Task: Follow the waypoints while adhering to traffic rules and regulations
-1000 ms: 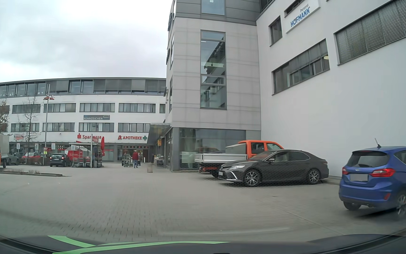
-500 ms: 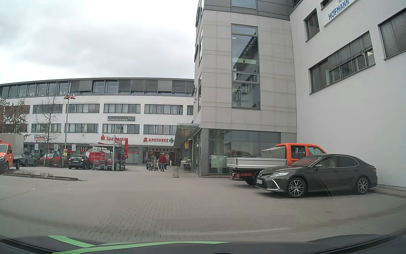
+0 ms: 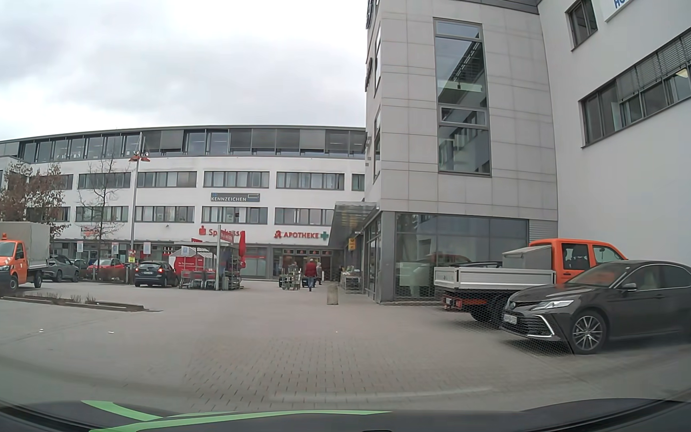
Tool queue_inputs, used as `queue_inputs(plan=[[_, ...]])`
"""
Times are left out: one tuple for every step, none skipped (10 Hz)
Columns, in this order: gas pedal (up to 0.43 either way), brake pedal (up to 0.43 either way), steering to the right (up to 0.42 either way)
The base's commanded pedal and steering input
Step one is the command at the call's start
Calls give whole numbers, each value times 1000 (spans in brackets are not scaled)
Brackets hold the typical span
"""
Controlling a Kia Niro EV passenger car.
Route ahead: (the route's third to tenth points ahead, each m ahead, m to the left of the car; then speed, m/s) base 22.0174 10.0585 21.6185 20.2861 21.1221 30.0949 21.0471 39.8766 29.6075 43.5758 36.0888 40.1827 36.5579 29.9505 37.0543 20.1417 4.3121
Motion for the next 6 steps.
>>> queue_inputs(plan=[[189,0,-111],[189,0,-108],[189,0,-102],[189,0,-92],[189,0,-83],[189,0,-78]])
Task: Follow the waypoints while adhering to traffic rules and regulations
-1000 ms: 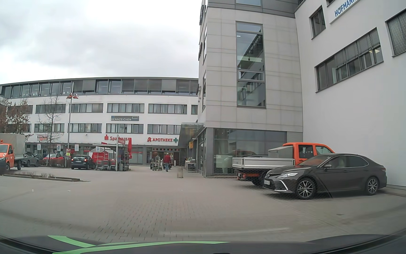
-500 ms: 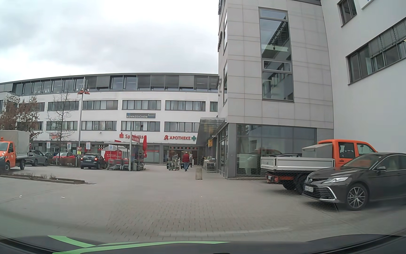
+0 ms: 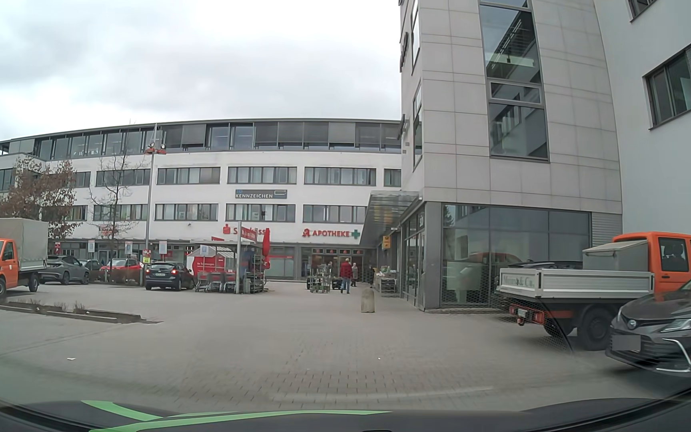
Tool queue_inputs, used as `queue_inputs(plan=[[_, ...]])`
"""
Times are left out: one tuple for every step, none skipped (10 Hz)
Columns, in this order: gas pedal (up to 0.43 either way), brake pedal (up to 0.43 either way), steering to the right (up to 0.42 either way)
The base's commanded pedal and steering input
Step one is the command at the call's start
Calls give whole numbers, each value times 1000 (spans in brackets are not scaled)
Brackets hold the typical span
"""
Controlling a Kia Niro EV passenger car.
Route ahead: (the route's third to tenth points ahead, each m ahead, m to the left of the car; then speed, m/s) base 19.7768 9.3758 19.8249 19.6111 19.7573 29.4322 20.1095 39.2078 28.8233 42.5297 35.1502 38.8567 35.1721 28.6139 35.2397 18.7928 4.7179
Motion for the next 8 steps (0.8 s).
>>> queue_inputs(plan=[[189,0,-75],[189,0,-72],[177,0,-69],[150,0,-63],[79,0,-60],[0,0,-61],[0,0,-62],[0,0,-62]])
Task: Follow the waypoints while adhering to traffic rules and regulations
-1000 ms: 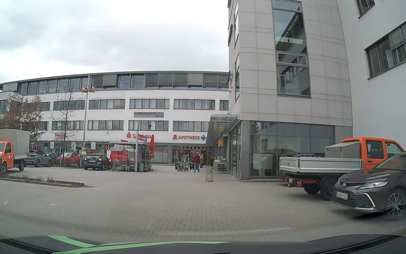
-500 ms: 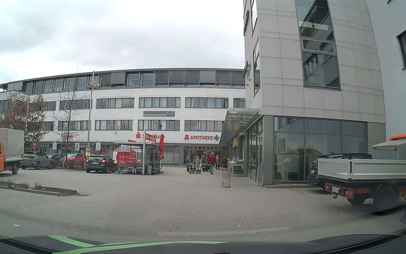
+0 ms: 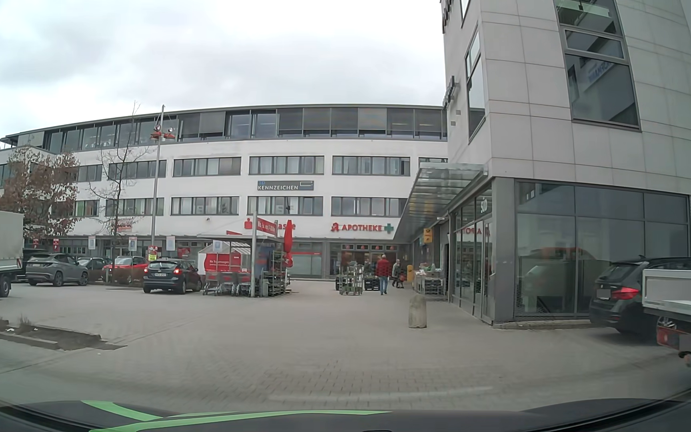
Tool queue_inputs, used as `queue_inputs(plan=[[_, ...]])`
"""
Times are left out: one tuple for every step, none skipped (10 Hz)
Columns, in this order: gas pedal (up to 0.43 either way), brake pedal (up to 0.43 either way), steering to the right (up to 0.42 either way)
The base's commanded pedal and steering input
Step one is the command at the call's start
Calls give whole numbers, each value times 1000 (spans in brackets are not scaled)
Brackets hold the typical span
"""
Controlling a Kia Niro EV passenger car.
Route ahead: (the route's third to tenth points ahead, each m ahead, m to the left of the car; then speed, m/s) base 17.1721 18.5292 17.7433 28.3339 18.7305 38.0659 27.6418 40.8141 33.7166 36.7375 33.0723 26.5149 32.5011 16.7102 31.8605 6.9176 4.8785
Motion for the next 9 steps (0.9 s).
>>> queue_inputs(plan=[[0,0,-61],[0,0,-59],[0,0,-59],[0,0,-63],[0,0,-63],[0,0,-61],[0,0,-60],[0,24,-63],[0,61,-68]])
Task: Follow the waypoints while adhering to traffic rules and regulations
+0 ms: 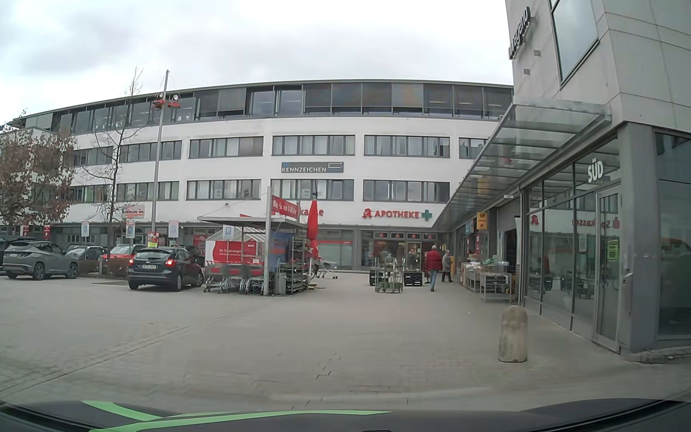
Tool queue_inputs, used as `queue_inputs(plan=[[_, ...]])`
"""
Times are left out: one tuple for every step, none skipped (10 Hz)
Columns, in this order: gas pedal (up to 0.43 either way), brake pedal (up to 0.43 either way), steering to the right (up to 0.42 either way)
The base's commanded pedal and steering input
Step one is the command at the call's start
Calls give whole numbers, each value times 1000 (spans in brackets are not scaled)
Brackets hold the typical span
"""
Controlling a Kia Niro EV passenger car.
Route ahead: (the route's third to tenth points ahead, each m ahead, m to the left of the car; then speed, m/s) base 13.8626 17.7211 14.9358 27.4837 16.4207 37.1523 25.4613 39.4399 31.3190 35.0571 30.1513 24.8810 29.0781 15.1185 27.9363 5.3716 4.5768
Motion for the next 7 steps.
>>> queue_inputs(plan=[[0,104,-82],[0,122,-93],[0,128,-102],[0,152,-115],[0,159,-129],[0,159,-140],[0,171,-153]])
